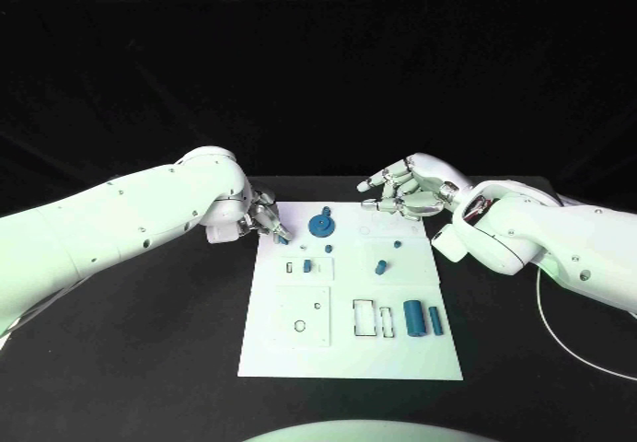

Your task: Assemble the parts on the task board

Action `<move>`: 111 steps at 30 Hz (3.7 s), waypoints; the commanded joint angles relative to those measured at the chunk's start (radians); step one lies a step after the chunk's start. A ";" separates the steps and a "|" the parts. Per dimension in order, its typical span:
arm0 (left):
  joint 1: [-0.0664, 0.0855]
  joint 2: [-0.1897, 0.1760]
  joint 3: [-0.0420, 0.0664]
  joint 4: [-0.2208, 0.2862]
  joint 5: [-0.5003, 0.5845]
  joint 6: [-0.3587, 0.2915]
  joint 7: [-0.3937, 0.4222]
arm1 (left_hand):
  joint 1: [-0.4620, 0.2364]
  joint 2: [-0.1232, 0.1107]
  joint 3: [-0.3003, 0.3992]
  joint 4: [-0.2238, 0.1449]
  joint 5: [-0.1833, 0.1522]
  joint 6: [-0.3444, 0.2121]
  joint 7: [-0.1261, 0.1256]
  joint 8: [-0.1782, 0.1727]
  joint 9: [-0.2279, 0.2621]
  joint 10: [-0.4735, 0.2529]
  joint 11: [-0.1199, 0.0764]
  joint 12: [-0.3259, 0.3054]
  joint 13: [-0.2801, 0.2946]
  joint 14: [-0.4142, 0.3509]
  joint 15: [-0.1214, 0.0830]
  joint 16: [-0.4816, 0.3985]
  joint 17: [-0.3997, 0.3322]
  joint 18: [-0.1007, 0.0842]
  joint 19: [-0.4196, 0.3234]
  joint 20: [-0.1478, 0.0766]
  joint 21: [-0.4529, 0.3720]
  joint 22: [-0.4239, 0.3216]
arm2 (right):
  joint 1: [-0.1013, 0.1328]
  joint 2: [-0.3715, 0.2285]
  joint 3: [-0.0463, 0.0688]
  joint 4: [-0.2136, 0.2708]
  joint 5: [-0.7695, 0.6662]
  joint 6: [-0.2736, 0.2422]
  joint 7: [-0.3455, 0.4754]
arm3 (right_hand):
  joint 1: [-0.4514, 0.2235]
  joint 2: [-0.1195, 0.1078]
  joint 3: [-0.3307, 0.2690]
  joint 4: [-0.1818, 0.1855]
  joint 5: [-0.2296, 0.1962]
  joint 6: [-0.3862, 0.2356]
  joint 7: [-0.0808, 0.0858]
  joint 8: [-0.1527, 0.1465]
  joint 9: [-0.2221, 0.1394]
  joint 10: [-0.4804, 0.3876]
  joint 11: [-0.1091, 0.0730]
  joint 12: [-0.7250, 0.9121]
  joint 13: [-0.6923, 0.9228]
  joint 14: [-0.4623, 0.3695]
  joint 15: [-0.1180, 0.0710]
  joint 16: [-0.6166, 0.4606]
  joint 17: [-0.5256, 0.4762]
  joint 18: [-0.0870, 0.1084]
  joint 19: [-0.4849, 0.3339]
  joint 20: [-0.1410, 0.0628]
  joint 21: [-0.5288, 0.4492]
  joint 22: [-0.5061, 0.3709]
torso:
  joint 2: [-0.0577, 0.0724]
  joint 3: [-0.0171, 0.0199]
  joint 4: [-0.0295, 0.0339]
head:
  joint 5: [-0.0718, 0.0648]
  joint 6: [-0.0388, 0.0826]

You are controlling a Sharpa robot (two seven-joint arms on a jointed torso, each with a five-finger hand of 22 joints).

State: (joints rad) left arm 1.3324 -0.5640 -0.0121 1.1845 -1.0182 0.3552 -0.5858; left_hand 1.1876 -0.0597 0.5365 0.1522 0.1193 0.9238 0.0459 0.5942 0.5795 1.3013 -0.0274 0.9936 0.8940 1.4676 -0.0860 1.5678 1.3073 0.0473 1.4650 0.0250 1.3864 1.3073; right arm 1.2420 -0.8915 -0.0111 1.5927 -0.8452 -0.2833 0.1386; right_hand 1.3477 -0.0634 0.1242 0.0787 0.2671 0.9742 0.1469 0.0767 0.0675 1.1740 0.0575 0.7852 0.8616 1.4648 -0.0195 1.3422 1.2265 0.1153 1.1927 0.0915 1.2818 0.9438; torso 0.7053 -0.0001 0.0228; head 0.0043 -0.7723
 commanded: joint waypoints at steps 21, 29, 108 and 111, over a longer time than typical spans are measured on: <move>-0.081 -0.147 -0.004 0.251 -0.070 -0.185 0.128 | -0.028 -0.042 0.161 -0.161 0.100 0.038 -0.008 0.000 -0.006 0.037 -0.009 0.028 0.028 0.103 -0.005 0.003 0.264 -0.005 0.042 -0.006 0.024 0.147 | -0.009 -0.001 -0.003 -0.005 -0.007 0.019 0.002 | 0.003 0.009 0.004 0.002 0.006 0.007 0.000 0.006 0.000 -0.001 -0.001 0.005 -0.001 0.029 0.002 -0.004 -0.002 0.012 -0.010 0.001 -0.008 -0.005 | -0.001 0.0000 0.0078 | 0.004 -0.005; -0.086 -0.141 -0.010 0.245 -0.090 -0.143 0.111 | -0.027 -0.046 0.161 -0.165 0.100 0.040 -0.009 -0.001 -0.008 0.038 -0.009 0.025 0.025 0.103 -0.005 0.003 0.264 -0.006 0.043 -0.006 0.026 0.148 | -0.010 0.000 -0.003 -0.005 -0.007 0.021 0.003 | 0.003 0.009 0.004 0.002 0.006 0.007 0.000 0.006 0.000 -0.001 -0.001 0.005 -0.001 0.029 0.002 -0.004 -0.002 0.012 -0.010 0.001 -0.008 -0.005 | -0.001 0.0010 0.0073 | 0.005 -0.011; -0.095 -0.072 -0.021 0.199 -0.073 -0.067 -0.030 | -0.188 -0.045 -0.020 -0.047 0.097 0.119 -0.030 -0.031 -0.039 0.073 -0.023 0.038 0.041 0.103 -0.015 0.003 0.264 -0.013 0.056 -0.014 0.051 0.174 | -0.012 -0.004 -0.004 0.001 -0.006 0.019 0.006 | 0.002 0.008 0.003 0.003 0.007 0.007 0.001 0.007 0.000 -0.003 -0.001 0.004 -0.004 0.029 0.002 -0.006 -0.004 0.012 -0.011 0.001 -0.011 -0.008 | -0.003 0.0013 0.0076 | -0.002 -0.025; -0.095 -0.071 -0.021 0.196 -0.073 -0.071 -0.035 | -0.213 -0.054 -0.076 -0.026 0.095 0.128 -0.031 -0.035 -0.043 0.075 -0.024 0.040 0.044 0.103 -0.015 0.003 0.264 -0.014 0.057 -0.015 0.054 0.177 | -0.012 -0.004 -0.004 0.001 -0.006 0.019 0.006 | 0.001 0.008 0.002 0.003 0.007 0.007 0.001 0.007 0.000 -0.003 -0.001 0.004 -0.004 0.029 0.002 -0.006 -0.004 0.012 -0.011 0.001 -0.011 -0.009 | -0.003 0.0017 0.0083 | -0.002 -0.025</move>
State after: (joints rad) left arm 1.2438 -0.6379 -0.0283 1.3806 -1.1030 0.2606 -0.6029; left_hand 0.9824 -0.1126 0.4691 0.1234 0.2201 1.0469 0.0120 0.5642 0.5381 1.3670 -0.0504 1.0304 0.9364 1.4675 -0.0929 1.5678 1.3081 0.0474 1.4650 0.0179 1.4355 1.3074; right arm 1.2309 -0.8961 -0.0147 1.5919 -0.8452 -0.2760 0.1390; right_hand 1.3477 -0.0634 0.1242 0.0787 0.2670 0.9742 0.1470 0.0767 0.0675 1.1740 0.0575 0.7852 0.8588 1.4648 -0.0195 1.3422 1.2235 0.1153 1.1890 0.0951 1.2742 0.9360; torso 0.7029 0.0012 0.0306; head 0.0025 -0.7968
